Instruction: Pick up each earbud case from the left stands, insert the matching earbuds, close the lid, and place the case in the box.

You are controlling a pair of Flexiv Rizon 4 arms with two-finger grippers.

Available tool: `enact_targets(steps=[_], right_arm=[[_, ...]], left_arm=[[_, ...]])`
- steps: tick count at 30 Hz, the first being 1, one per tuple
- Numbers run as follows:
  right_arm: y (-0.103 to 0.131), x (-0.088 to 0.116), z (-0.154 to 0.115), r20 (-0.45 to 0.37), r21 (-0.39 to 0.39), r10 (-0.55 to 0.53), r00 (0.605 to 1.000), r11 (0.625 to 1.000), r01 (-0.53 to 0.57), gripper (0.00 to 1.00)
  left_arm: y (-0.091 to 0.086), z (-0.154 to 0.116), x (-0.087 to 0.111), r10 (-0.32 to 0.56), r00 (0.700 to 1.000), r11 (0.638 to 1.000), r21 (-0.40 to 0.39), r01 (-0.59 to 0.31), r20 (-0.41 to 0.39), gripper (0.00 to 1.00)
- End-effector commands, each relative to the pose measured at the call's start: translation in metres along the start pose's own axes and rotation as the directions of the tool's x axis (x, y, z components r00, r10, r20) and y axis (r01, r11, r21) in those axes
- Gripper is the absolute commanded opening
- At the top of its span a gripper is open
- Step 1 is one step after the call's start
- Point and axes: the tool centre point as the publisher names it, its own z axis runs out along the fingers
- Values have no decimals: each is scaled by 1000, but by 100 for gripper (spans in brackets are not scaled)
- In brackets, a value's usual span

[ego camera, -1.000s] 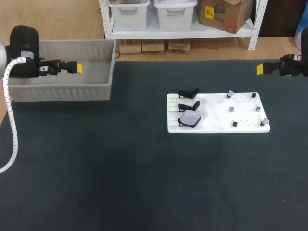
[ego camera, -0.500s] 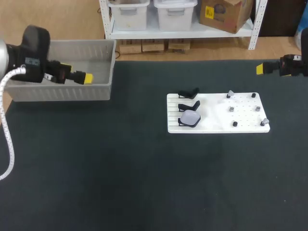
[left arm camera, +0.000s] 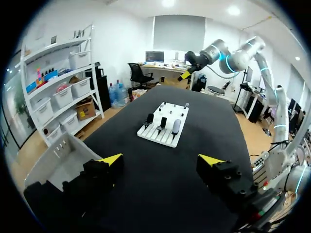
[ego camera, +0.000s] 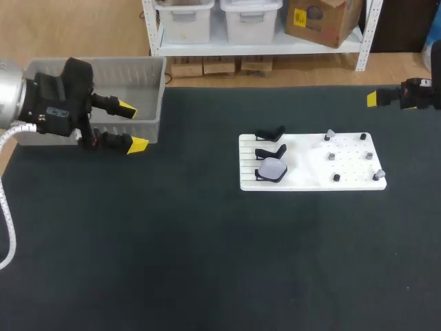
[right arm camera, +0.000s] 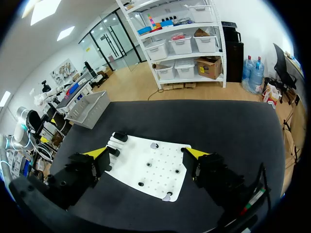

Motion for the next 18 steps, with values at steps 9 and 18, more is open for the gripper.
enact_targets(steps=[9,18], right_arm=[[0,0,0,0,0,0,1000,1000,0,100],[0,0,0,0,0,0,1000,1000,0,100]], left_arm=[[6,3,2,2,999,996,88,-6,45,100],[-11,34,7,76,995,982,168,-86,66,100]])
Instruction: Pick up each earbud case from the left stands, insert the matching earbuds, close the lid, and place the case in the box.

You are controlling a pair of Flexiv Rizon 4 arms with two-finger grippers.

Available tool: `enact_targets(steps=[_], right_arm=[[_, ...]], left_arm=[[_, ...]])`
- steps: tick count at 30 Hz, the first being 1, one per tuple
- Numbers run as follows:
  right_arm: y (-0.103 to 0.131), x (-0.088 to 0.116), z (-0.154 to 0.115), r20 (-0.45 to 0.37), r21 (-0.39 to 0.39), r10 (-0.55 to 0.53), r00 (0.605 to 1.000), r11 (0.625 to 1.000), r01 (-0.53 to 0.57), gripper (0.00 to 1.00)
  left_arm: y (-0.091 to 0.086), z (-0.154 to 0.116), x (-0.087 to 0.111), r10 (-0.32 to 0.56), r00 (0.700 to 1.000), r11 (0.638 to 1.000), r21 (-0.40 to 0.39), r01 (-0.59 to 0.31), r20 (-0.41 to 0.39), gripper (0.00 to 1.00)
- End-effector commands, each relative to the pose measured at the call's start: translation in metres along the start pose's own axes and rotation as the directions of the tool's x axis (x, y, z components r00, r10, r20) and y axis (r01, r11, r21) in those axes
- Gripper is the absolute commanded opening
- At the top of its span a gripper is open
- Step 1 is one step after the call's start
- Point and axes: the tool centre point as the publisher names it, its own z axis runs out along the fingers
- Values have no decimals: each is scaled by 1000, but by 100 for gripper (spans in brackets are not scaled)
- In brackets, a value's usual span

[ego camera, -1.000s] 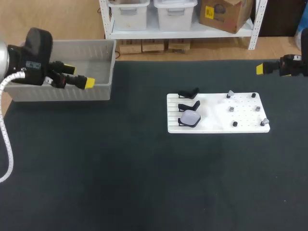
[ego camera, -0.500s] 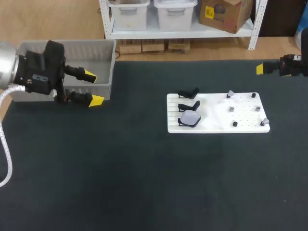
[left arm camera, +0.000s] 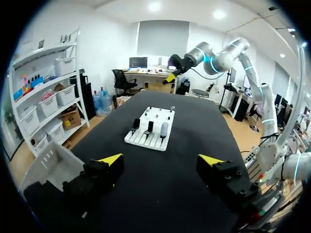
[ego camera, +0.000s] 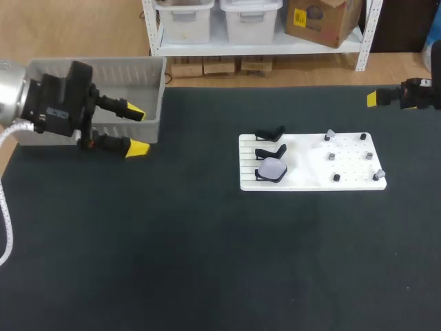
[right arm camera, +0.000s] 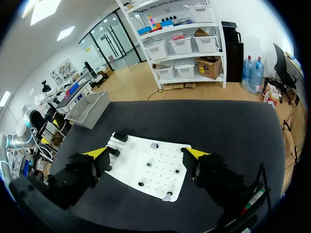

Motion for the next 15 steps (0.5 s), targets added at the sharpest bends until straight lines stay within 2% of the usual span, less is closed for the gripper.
enact_targets(steps=[1,8,15], right_arm=[[0,0,0,0,0,0,1000,1000,0,100],[0,0,0,0,0,0,1000,1000,0,100],[0,0,0,0,0,0,1000,1000,0,100]], left_arm=[[4,28,8,23,1000,999,26,-23,0,100],[3,72,9,40,999,995,90,-39,-10,100],[6,109,3,65,998,986,155,-64,-1,100]])
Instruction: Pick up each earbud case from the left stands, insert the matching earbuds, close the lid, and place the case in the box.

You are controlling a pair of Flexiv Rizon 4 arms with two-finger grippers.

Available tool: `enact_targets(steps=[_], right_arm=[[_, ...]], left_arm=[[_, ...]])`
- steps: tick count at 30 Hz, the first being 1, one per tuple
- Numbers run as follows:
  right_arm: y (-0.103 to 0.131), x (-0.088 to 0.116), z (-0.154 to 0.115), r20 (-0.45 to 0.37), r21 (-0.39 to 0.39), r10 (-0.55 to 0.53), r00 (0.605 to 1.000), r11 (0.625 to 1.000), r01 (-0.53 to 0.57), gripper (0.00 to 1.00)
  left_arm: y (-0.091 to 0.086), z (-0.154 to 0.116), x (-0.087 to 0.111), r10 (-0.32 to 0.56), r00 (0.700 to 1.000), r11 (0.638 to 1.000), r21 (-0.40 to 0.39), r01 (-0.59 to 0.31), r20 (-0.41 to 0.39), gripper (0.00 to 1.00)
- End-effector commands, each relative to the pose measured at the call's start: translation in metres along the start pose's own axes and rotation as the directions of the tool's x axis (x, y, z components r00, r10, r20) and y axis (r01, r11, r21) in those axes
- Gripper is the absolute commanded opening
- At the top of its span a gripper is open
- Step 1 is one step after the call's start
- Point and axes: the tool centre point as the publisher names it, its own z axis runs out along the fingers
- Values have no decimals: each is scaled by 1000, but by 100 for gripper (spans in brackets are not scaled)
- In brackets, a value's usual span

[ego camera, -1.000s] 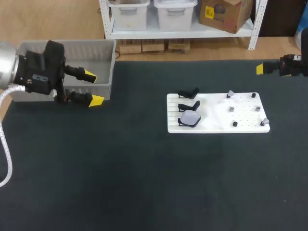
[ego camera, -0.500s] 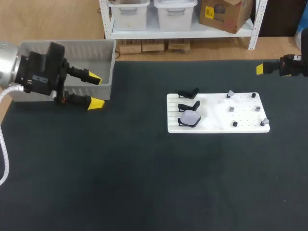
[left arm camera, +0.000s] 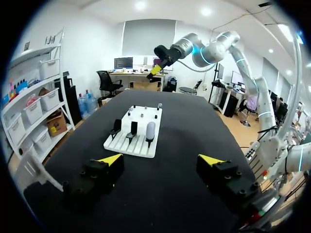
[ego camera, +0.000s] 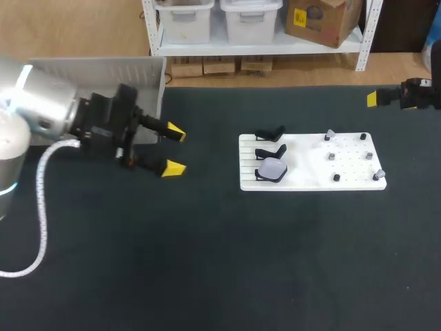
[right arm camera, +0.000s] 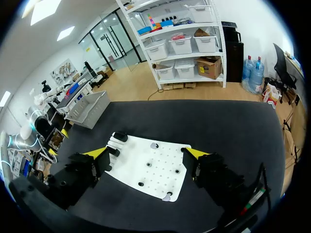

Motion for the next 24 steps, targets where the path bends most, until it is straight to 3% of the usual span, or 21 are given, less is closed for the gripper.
enact_targets(steps=[1,10,24], right_arm=[[0,0,0,0,0,0,1000,1000,0,100],[0,0,0,0,0,0,1000,1000,0,100],[0,0,0,0,0,0,1000,1000,0,100]], left_arm=[[21,33,-3,8,1000,999,54,-8,2,100],[25,64,-10,24,999,991,131,-27,25,100],[24,65,-10,10,1000,990,141,-12,14,100]])
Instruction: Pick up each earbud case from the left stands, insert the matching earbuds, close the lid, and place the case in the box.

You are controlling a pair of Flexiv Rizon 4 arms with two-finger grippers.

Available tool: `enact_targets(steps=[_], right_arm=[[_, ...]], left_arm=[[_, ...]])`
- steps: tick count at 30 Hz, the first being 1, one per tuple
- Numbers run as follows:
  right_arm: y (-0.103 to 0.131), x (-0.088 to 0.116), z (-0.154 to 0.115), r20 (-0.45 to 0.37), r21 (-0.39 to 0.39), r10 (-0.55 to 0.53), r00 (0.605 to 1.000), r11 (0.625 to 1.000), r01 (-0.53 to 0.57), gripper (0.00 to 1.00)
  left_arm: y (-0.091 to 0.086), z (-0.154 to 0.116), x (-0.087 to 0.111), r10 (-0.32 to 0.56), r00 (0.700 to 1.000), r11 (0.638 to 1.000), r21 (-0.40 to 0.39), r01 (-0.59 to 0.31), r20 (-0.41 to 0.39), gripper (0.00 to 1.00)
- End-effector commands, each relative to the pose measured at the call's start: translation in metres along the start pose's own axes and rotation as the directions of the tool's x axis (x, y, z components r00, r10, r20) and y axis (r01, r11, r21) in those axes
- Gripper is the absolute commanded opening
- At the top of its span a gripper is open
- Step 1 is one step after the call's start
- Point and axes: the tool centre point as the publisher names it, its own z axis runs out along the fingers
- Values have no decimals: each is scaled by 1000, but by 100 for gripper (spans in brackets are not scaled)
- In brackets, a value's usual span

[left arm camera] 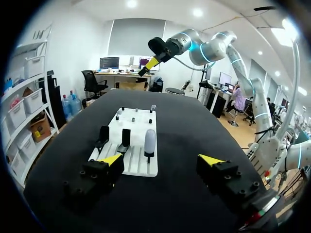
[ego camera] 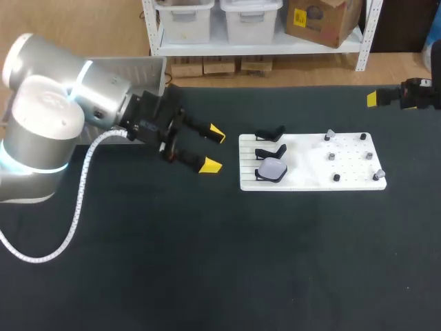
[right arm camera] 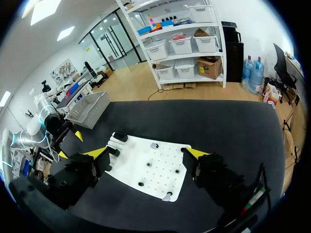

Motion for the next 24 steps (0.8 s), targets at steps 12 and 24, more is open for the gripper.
enact_targets(steps=[12,24], right_arm=[[0,0,0,0,0,0,1000,1000,0,100],[0,0,0,0,0,0,1000,1000,0,100]], left_arm=[[8,30,-7,32,999,999,26,-33,26,100],[17,59,1,57,998,996,67,-56,-13,100]])
